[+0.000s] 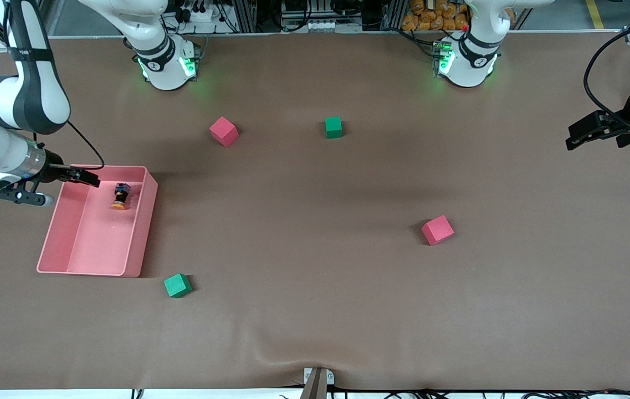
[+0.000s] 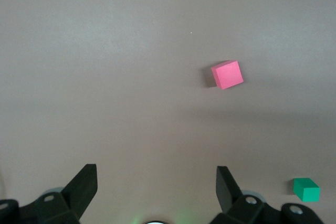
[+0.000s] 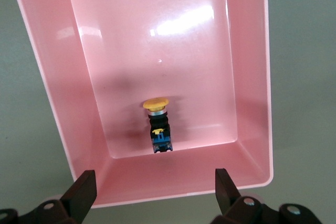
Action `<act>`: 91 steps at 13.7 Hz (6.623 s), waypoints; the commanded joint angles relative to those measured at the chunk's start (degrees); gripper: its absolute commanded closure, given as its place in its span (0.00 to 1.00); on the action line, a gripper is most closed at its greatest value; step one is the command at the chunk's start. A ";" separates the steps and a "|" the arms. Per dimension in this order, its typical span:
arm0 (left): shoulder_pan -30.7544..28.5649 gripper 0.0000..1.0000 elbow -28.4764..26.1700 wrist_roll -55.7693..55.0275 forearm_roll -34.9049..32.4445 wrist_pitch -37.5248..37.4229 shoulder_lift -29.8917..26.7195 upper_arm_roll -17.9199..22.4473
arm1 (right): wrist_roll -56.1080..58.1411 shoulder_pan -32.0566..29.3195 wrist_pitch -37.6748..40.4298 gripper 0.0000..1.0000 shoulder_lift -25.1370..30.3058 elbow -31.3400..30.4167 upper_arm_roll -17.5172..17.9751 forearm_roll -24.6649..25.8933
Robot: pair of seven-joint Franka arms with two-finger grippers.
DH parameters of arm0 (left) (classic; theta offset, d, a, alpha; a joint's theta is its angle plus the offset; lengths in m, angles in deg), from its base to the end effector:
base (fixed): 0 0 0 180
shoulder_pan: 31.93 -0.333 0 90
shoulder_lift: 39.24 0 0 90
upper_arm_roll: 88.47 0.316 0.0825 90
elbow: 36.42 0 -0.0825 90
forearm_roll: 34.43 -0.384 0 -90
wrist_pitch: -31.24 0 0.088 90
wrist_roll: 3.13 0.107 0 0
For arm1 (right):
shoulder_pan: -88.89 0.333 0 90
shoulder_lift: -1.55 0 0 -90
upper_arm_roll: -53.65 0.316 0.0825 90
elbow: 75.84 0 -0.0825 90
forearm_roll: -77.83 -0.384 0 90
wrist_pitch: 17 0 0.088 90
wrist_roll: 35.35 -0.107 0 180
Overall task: Place and upright button with both arms
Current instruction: 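Reach the right gripper down into the pink tray toward the button, then close the right gripper on the button's black body, then lift the button out of the tray with the right gripper, then carry the button to mid-table and set it down with the right gripper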
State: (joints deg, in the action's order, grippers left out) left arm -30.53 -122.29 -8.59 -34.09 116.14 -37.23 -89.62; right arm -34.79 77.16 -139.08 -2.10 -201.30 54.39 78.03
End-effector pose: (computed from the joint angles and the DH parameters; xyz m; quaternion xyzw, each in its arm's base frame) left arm 0.5560 -0.0252 0.6311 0.9993 0.0252 -0.0262 0.0015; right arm 0.5170 -0.1006 0.3479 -0.9941 0.0897 0.0611 0.0052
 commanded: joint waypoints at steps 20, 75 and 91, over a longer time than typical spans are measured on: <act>-0.08 0.00 0.97 0.27 -0.78 -0.52 0.19 -0.61 | 6.83 -1.46 -26.28 0.00 -12.96 -11.82 0.84 1.74; -0.25 0.00 0.79 0.71 -0.69 -0.52 0.19 -0.26 | -62.59 50.66 -1.29 0.99 -37.48 46.36 1.28 0.33; -0.34 0.00 0.79 0.71 -0.69 -0.52 0.27 -0.26 | -64.89 60.59 -10.46 0.92 -47.77 52.96 0.75 3.83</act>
State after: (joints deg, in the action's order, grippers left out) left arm -30.57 -122.26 -8.59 -34.09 116.14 -37.23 -89.69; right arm -100.63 136.39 -150.12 -48.77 -150.75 55.93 79.49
